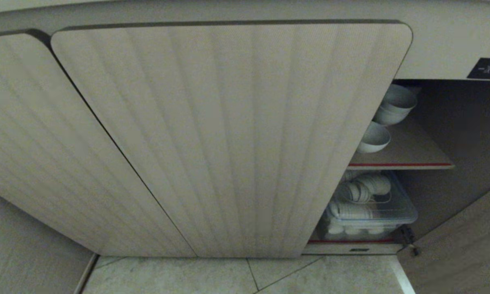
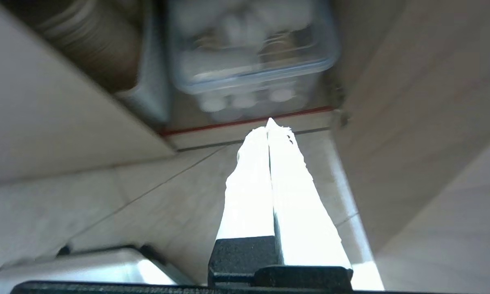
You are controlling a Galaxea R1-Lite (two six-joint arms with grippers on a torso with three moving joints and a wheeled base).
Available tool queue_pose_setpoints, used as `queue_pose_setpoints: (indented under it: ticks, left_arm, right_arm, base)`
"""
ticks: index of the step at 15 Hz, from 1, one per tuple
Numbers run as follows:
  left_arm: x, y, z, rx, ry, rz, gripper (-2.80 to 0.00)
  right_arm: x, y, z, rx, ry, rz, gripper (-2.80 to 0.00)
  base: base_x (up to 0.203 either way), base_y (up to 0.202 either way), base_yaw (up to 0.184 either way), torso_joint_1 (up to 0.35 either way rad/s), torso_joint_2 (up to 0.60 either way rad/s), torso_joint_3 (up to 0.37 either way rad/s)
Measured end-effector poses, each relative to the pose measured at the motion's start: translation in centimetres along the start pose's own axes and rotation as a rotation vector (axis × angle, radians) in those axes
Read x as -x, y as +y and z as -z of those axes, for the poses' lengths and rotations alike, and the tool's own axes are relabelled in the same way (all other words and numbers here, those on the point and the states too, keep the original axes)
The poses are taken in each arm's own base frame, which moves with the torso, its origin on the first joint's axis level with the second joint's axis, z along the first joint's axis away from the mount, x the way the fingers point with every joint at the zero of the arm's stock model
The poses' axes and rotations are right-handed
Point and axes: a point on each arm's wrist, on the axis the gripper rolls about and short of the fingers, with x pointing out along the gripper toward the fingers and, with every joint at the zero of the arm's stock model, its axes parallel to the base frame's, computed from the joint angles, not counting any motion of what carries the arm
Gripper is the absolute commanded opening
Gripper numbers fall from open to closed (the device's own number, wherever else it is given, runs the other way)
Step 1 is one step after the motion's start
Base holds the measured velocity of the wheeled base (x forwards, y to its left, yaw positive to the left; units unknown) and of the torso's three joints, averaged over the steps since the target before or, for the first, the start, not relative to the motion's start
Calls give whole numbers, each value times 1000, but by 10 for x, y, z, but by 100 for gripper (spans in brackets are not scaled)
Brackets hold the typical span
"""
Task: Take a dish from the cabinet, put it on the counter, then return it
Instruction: Close the cabinet door
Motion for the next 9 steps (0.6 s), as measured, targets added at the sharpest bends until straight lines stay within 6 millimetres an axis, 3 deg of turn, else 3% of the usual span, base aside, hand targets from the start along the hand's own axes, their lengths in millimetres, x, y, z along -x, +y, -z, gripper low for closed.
queue_pose_setpoints:
  ticks: [9]
  left_arm:
    - [0, 0, 0, 0, 0, 0, -280]
  right_arm:
    - [33, -9, 39, 111, 43, -5, -280]
  base:
    - [0, 0, 0, 0, 0, 0]
